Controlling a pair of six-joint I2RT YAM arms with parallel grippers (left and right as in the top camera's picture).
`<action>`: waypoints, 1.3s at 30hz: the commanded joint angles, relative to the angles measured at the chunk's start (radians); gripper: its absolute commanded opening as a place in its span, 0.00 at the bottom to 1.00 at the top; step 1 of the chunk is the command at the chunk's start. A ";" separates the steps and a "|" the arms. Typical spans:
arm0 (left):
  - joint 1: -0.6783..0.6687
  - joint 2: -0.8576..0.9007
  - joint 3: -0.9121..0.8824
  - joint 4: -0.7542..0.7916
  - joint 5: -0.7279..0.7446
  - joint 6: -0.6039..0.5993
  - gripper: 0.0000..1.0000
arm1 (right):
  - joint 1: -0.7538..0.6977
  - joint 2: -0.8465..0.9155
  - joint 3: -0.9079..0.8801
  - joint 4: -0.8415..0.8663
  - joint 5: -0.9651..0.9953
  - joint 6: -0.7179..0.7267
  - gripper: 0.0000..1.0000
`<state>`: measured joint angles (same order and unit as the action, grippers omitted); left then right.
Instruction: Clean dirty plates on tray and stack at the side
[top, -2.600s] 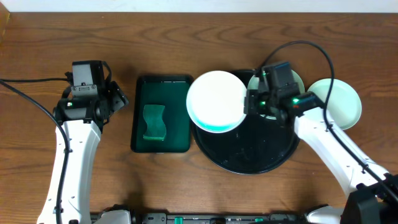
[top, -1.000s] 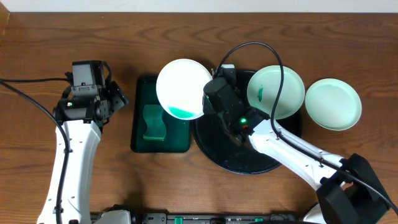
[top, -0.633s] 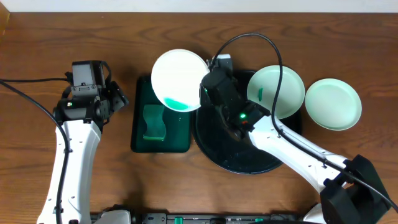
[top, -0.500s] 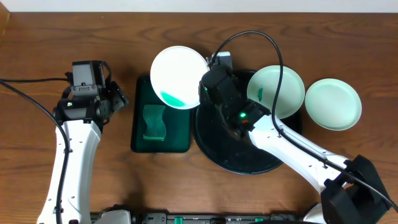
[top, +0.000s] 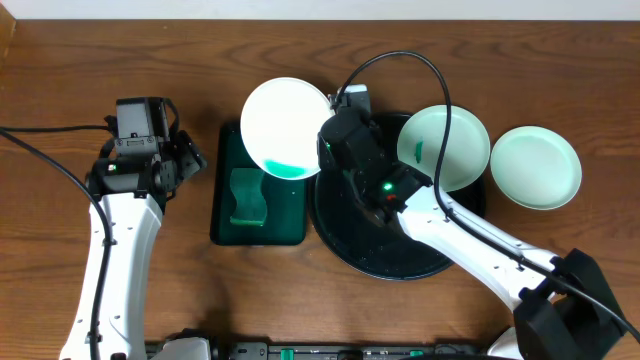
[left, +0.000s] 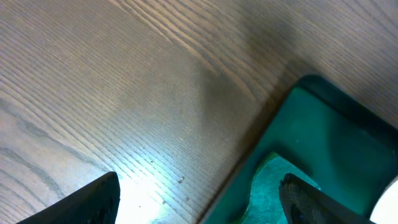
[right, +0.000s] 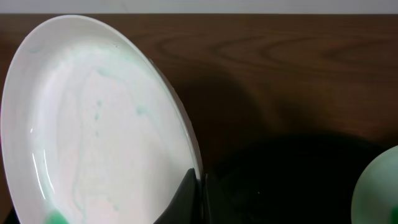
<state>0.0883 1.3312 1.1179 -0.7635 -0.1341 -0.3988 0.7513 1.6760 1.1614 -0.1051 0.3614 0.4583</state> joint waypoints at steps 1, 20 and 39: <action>0.003 -0.007 0.011 -0.006 -0.013 -0.005 0.82 | 0.010 0.020 0.021 0.011 0.024 -0.011 0.01; 0.003 -0.007 0.011 -0.006 -0.012 -0.005 0.82 | 0.032 0.064 0.022 0.126 0.090 -0.234 0.01; 0.003 -0.007 0.011 -0.006 -0.012 -0.005 0.82 | 0.187 0.064 0.022 0.435 0.380 -0.841 0.01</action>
<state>0.0883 1.3312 1.1179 -0.7635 -0.1341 -0.3988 0.9222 1.7348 1.1629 0.3031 0.6746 -0.2386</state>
